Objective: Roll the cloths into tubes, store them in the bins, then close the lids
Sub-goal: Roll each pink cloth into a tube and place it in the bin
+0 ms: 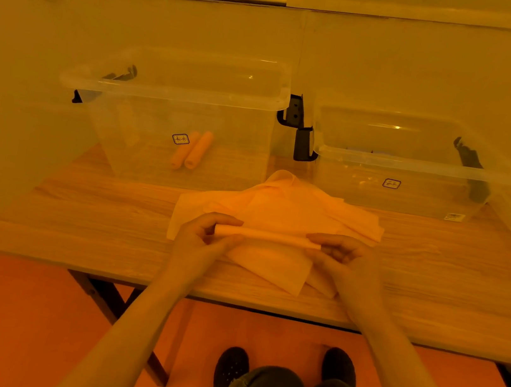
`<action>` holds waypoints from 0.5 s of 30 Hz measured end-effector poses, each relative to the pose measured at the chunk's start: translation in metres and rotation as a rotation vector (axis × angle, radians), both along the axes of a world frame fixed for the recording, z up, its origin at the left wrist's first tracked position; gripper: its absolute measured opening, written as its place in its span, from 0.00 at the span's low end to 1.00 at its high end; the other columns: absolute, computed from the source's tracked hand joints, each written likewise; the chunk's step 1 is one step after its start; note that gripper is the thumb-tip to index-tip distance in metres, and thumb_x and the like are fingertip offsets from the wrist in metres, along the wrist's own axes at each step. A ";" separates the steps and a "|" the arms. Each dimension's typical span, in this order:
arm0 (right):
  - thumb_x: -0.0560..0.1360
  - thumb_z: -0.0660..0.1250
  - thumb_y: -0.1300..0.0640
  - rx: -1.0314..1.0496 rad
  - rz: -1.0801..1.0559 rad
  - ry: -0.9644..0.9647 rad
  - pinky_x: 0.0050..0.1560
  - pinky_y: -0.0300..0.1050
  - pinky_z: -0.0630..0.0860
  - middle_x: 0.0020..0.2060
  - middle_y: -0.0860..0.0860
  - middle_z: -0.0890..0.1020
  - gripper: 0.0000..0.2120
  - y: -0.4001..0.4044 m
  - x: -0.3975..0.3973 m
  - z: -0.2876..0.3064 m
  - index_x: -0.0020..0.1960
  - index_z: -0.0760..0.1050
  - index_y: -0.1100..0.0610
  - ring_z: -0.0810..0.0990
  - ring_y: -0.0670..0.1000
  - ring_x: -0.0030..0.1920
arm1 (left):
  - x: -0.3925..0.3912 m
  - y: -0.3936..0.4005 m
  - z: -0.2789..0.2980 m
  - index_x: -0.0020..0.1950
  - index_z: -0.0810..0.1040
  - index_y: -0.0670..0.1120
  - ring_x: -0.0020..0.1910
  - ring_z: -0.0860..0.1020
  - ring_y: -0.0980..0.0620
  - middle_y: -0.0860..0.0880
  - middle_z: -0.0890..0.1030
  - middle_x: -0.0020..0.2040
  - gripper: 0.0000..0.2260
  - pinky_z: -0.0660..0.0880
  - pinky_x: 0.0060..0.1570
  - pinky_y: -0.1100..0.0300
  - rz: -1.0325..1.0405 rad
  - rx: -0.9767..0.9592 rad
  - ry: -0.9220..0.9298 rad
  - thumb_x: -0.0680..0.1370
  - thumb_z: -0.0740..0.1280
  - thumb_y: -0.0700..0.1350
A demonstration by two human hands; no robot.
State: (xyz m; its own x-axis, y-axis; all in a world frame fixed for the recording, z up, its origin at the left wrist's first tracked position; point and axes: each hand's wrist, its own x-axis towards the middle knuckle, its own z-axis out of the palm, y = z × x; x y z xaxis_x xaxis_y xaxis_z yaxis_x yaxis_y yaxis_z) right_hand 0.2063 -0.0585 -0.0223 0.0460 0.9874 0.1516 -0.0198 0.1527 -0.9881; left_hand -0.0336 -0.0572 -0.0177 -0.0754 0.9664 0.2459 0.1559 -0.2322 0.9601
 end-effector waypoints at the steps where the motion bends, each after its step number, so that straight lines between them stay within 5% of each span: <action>1: 0.69 0.74 0.67 0.003 0.000 0.005 0.46 0.44 0.81 0.47 0.51 0.85 0.11 0.000 0.000 0.000 0.47 0.82 0.55 0.84 0.49 0.47 | 0.000 0.000 0.001 0.45 0.82 0.54 0.51 0.79 0.60 0.56 0.82 0.48 0.09 0.74 0.50 0.60 0.016 -0.007 -0.007 0.72 0.73 0.39; 15: 0.69 0.74 0.64 0.030 0.001 -0.010 0.46 0.45 0.81 0.49 0.49 0.85 0.08 -0.001 -0.001 0.002 0.47 0.82 0.56 0.84 0.50 0.48 | 0.002 0.000 0.001 0.45 0.79 0.51 0.45 0.77 0.65 0.59 0.80 0.43 0.06 0.71 0.45 0.72 0.046 0.069 0.115 0.75 0.71 0.40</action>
State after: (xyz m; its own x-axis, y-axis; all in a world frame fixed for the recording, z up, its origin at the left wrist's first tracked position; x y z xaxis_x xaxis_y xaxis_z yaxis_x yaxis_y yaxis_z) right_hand 0.2057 -0.0596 -0.0206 0.0438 0.9824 0.1816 -0.0098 0.1822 -0.9832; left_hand -0.0311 -0.0576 -0.0165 -0.0872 0.9429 0.3214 0.2757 -0.2871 0.9173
